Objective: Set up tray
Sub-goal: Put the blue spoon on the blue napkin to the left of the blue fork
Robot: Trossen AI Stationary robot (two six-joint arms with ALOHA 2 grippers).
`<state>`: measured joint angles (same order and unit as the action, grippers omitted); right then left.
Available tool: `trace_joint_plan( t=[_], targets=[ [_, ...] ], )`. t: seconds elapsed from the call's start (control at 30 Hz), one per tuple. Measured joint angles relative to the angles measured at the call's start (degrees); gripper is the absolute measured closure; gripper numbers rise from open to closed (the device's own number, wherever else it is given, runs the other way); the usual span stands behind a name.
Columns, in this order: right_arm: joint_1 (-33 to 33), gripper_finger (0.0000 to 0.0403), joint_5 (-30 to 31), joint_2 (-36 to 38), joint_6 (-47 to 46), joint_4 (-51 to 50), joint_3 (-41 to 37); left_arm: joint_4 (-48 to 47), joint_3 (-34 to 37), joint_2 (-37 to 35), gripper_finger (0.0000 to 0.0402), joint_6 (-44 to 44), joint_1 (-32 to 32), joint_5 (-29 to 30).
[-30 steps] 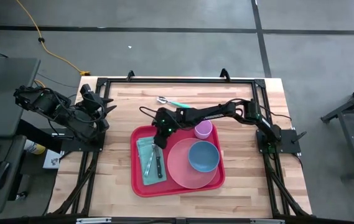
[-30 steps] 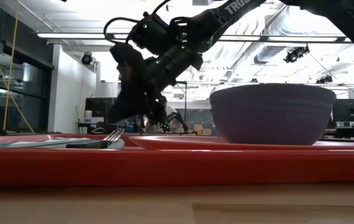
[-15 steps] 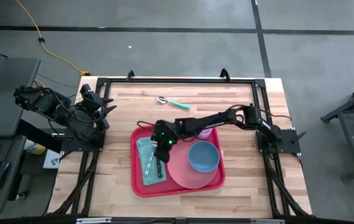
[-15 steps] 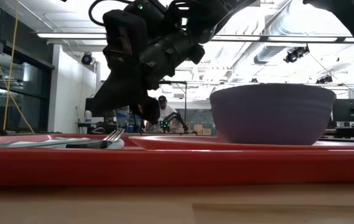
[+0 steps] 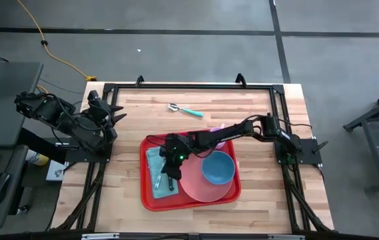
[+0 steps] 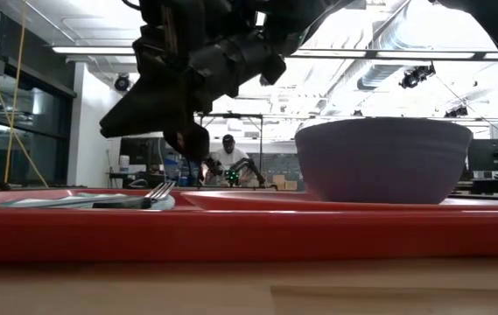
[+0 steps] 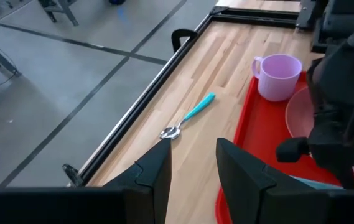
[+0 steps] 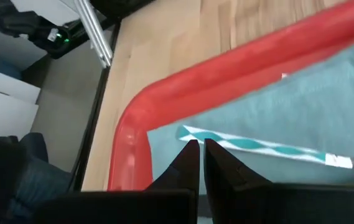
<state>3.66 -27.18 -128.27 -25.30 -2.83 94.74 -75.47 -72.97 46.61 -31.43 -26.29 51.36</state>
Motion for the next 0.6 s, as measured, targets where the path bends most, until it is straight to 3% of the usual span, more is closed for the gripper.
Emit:
trace_joint_plan(
  t=[0.2,0.33,0.5,0.6],
  targets=[
    [0.2,0.0403,-0.4,0.0,2.3,-0.1,1.4,1.9,0.0,0.0,0.0245,1.6,0.0,-0.9],
    [0.7,0.0403,0.0,0.0,8.6,-2.7,5.9,2.2,0.0,0.0,0.0245,1.6,0.0,-0.9],
    [2.3,0.0403,6.3,0.1,16.7,-13.2,14.6,2.2,0.0,0.0,0.0245,1.6,0.0,-1.5],
    [2.7,0.0403,8.3,0.1,16.9,-18.1,18.2,2.2,0.0,0.0,0.0245,1.6,0.0,-1.8]
  ],
)
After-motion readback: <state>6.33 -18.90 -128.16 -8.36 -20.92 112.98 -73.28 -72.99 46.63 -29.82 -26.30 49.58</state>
